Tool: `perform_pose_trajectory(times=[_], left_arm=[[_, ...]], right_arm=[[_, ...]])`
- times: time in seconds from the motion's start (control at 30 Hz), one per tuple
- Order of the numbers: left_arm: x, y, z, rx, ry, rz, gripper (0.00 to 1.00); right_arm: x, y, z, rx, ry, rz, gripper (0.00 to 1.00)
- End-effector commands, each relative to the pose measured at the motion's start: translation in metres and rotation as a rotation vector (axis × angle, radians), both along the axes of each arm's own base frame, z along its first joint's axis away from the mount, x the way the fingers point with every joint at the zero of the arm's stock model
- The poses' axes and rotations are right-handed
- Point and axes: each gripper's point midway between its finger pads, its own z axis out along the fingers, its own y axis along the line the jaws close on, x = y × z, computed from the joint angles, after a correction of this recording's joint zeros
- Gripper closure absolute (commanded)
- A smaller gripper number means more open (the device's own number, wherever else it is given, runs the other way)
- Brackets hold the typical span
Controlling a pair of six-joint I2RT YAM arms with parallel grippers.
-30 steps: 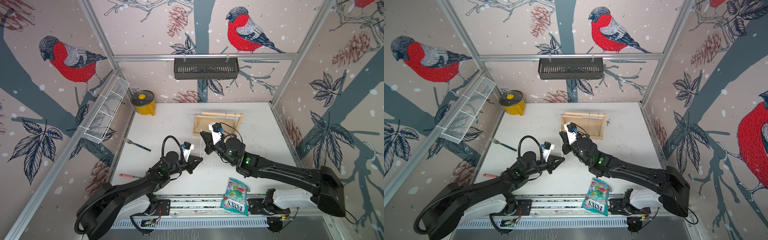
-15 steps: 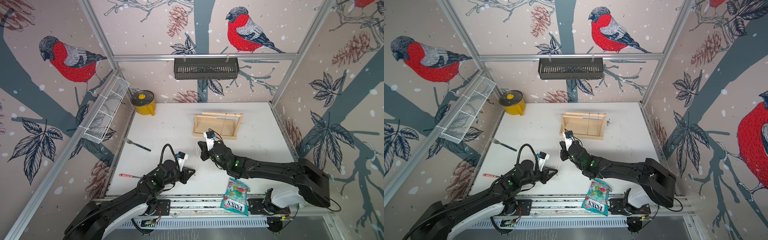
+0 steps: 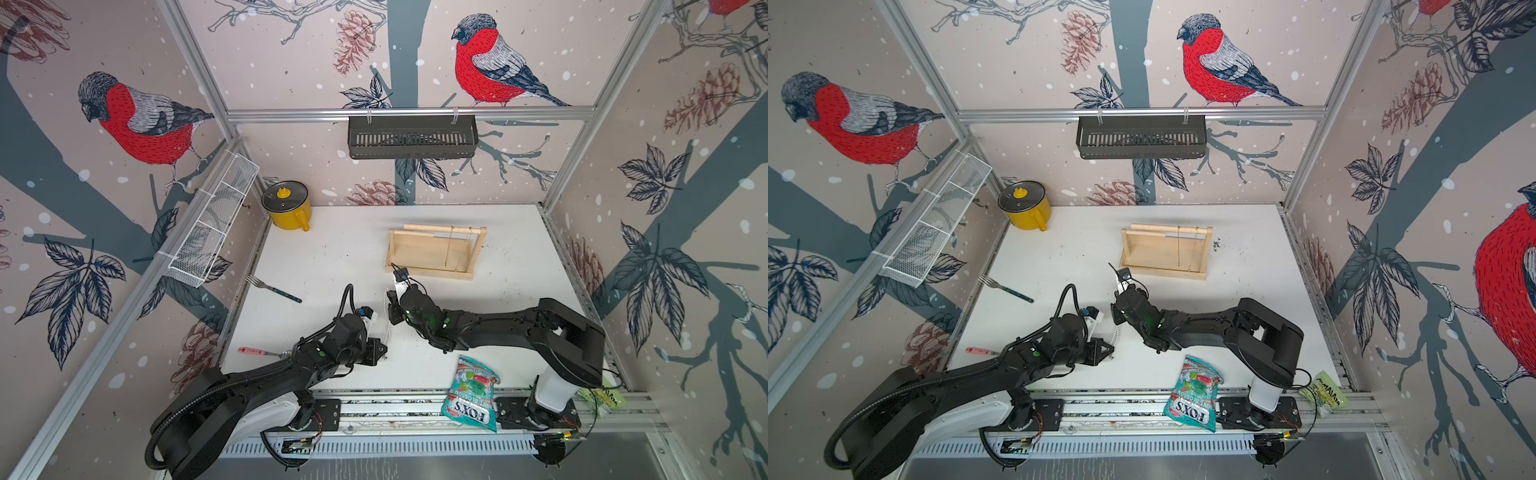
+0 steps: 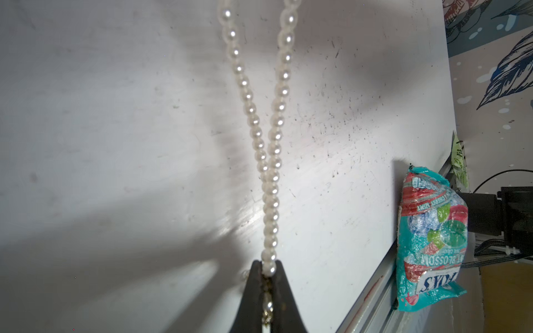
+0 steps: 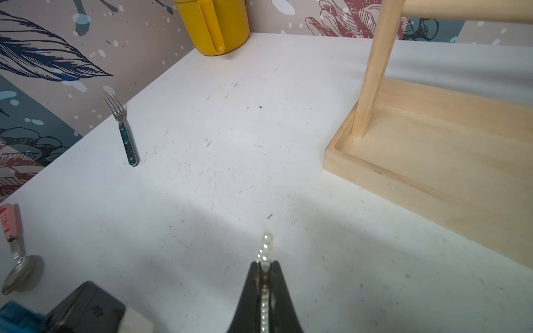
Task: Take the necklace off the jewelry display stand
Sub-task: Place the necklace at the center of the board.
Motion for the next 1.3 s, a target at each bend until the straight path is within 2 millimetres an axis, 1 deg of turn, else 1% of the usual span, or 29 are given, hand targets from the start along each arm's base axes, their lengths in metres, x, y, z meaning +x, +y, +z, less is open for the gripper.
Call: perform_pose_trajectory(times=[0.0, 0.1, 0.2, 0.27, 0.57, 0.63, 0.7, 0.77, 0.9, 1.0, 1.13, 1.27], left_arm=[[0.001, 0.003, -0.004, 0.024, 0.024, 0.025, 1.00], [0.005, 0.002, -0.002, 0.024, 0.020, 0.040, 1.00], [0.008, 0.002, -0.003, 0.036, 0.022, 0.050, 0.95], [0.009, 0.003, -0.006, 0.055, 0.030, 0.053, 0.94], [0.011, 0.002, -0.020, 0.101, 0.078, 0.056, 0.88], [0.011, 0.002, -0.022, 0.109, 0.084, 0.058, 0.85], [0.012, 0.002, -0.022, 0.112, 0.084, 0.061, 0.78], [0.013, 0.002, -0.022, 0.118, 0.084, 0.066, 0.73], [0.016, 0.004, -0.019, 0.129, 0.068, 0.075, 0.64], [0.017, 0.005, -0.015, 0.129, 0.056, 0.080, 0.59], [0.018, 0.007, -0.012, 0.130, 0.043, 0.088, 0.55], [0.018, 0.010, -0.012, 0.133, 0.036, 0.097, 0.54]], right_arm=[[0.007, 0.004, -0.009, 0.002, 0.018, -0.007, 0.99], [0.012, 0.007, -0.021, -0.015, 0.035, 0.004, 0.98], [0.017, 0.007, -0.034, -0.028, 0.053, 0.004, 0.98], [0.020, 0.006, -0.041, -0.027, 0.070, 0.003, 0.98], [0.030, 0.006, -0.060, -0.034, 0.101, 0.003, 0.98], [0.032, 0.005, -0.063, -0.032, 0.108, -0.001, 0.97], [0.033, 0.004, -0.066, -0.033, 0.115, -0.001, 0.97], [0.034, 0.004, -0.068, -0.032, 0.121, 0.000, 0.96], [0.035, 0.004, -0.070, -0.030, 0.125, -0.002, 0.93], [0.037, 0.003, -0.070, -0.029, 0.127, -0.004, 0.90], [0.038, 0.003, -0.072, -0.032, 0.135, -0.008, 0.86], [0.039, 0.003, -0.072, -0.033, 0.141, -0.011, 0.77]])
